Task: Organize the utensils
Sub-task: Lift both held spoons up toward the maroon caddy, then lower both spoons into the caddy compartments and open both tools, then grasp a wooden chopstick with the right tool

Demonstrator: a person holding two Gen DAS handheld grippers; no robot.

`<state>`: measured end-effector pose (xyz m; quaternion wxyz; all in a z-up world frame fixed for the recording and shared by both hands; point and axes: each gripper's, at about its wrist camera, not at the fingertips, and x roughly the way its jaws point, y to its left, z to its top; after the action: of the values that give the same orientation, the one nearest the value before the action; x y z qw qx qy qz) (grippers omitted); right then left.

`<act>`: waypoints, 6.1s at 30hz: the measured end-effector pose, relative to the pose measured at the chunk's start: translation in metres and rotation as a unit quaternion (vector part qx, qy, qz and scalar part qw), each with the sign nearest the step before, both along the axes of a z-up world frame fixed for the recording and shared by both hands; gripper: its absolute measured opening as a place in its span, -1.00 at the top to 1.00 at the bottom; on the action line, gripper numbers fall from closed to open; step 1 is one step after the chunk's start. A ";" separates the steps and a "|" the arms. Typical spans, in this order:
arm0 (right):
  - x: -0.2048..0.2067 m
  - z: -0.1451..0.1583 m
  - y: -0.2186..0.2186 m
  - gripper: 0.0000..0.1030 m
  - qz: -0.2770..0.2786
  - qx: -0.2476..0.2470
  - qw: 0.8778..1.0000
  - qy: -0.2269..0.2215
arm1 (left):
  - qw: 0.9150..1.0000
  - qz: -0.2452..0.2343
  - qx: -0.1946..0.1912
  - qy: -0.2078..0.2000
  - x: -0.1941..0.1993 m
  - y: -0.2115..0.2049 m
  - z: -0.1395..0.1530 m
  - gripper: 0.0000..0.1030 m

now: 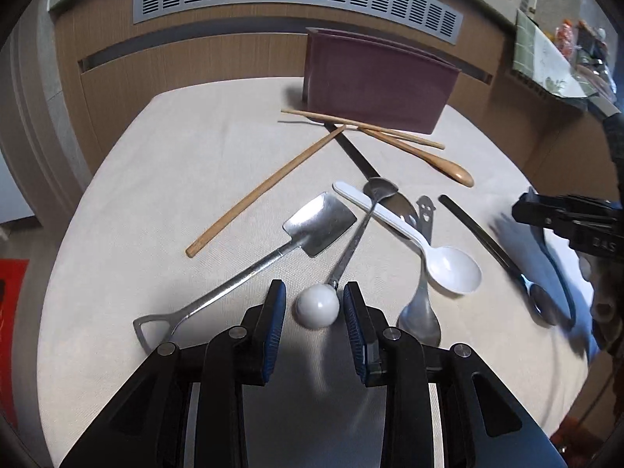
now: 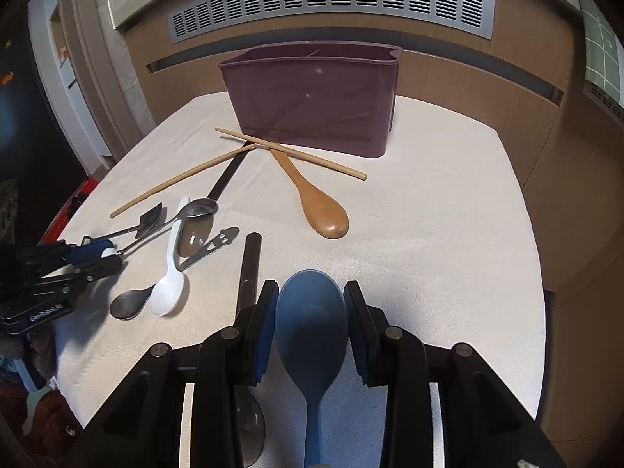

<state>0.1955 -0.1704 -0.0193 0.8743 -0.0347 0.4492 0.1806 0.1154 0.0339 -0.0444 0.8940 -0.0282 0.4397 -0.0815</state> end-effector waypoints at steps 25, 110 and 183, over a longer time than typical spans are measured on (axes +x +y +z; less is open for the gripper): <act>-0.006 0.041 -0.010 0.39 -0.022 0.018 0.996 -0.081 | 0.985 0.019 0.018 -0.168 -0.002 0.006 0.116 0.85; 0.177 0.099 0.001 0.36 -0.035 0.089 0.985 -0.142 | 0.971 -0.032 -0.157 -0.179 0.230 -0.022 0.127 0.03; 0.138 -0.022 0.129 0.54 0.138 -0.029 0.990 -0.001 | 0.992 -0.067 -0.057 0.085 0.102 0.002 0.001 -0.12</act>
<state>0.3336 -0.0414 -0.0418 0.8401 -0.1222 0.4443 0.2863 0.2177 0.0357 -0.0438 0.8426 -0.0562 0.5101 -0.1632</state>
